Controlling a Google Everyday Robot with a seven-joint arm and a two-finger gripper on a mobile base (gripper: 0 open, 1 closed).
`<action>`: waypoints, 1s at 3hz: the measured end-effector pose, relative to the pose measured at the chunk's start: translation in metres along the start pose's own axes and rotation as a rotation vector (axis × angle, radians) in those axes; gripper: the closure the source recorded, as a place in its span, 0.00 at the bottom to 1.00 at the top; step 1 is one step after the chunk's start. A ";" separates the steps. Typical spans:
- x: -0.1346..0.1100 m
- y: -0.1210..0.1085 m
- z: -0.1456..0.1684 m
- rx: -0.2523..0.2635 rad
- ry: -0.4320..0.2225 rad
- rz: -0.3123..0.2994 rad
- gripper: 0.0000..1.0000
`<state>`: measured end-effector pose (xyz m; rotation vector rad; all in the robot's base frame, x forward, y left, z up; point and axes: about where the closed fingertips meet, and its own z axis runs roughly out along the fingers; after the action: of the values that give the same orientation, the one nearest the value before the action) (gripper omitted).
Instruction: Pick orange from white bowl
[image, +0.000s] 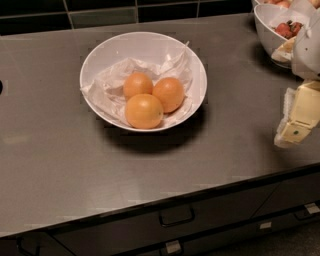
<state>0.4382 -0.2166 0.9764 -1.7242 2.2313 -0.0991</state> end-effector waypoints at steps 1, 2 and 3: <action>0.000 0.000 0.000 0.000 0.000 0.000 0.00; -0.015 -0.003 0.000 0.004 -0.009 -0.032 0.00; -0.060 -0.011 0.004 -0.009 -0.038 -0.139 0.00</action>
Offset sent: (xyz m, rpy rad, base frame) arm 0.0131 0.0293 0.0030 -0.0035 0.0022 0.0706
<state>0.4628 -0.1617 0.9881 -1.8683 2.0869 -0.0873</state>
